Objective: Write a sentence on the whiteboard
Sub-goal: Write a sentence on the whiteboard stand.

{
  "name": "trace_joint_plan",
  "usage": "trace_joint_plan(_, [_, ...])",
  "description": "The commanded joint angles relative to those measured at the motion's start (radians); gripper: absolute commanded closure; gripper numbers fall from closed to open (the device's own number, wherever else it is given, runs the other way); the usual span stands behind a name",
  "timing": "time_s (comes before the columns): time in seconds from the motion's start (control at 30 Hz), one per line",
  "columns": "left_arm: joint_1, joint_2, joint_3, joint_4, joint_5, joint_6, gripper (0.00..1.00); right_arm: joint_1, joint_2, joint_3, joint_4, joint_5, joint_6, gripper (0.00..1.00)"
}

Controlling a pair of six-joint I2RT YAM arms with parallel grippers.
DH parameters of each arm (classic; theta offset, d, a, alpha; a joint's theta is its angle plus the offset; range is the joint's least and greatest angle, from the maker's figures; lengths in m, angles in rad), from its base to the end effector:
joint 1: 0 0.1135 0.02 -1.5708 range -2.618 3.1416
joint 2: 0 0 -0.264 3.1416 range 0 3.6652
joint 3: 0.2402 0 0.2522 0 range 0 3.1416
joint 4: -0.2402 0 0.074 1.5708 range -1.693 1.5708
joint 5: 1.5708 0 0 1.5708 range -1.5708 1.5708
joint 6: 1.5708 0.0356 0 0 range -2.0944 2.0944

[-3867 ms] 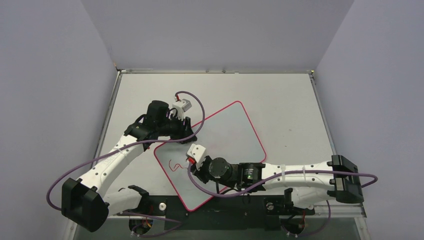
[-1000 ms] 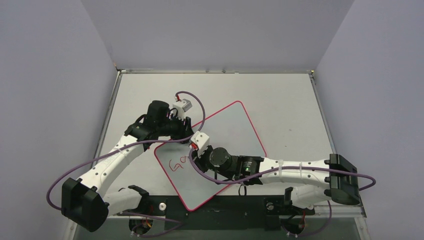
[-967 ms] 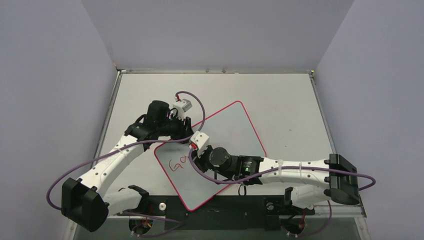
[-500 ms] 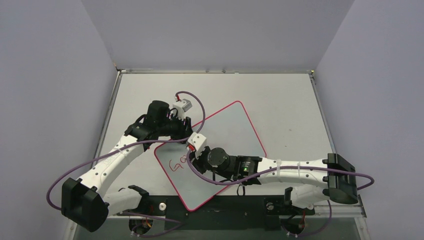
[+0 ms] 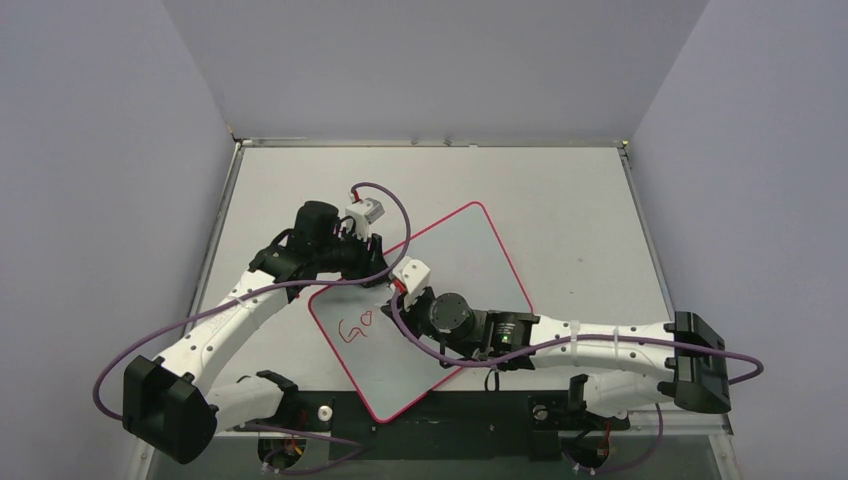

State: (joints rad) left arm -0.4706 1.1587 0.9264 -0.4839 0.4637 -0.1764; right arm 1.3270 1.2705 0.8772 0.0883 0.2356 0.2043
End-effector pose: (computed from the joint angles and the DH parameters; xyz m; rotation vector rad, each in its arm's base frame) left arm 0.2123 -0.1259 0.2879 0.5900 2.2707 -0.8598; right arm 0.0792 0.2840 0.2946 -0.8927 1.7370 0.8231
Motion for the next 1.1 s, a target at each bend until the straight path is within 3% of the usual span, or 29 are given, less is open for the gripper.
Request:
trace_joint_plan(0.0, [0.001, -0.009, 0.007, 0.045, -0.108, 0.043, 1.0, -0.019, -0.017, -0.018, 0.017, 0.074, 0.033, 1.0])
trace_joint_plan(1.07, [-0.003, -0.007, 0.003, 0.047, -0.11, 0.043, 1.0, -0.031, 0.043, -0.015, 0.036, 0.04, 0.056, 1.0])
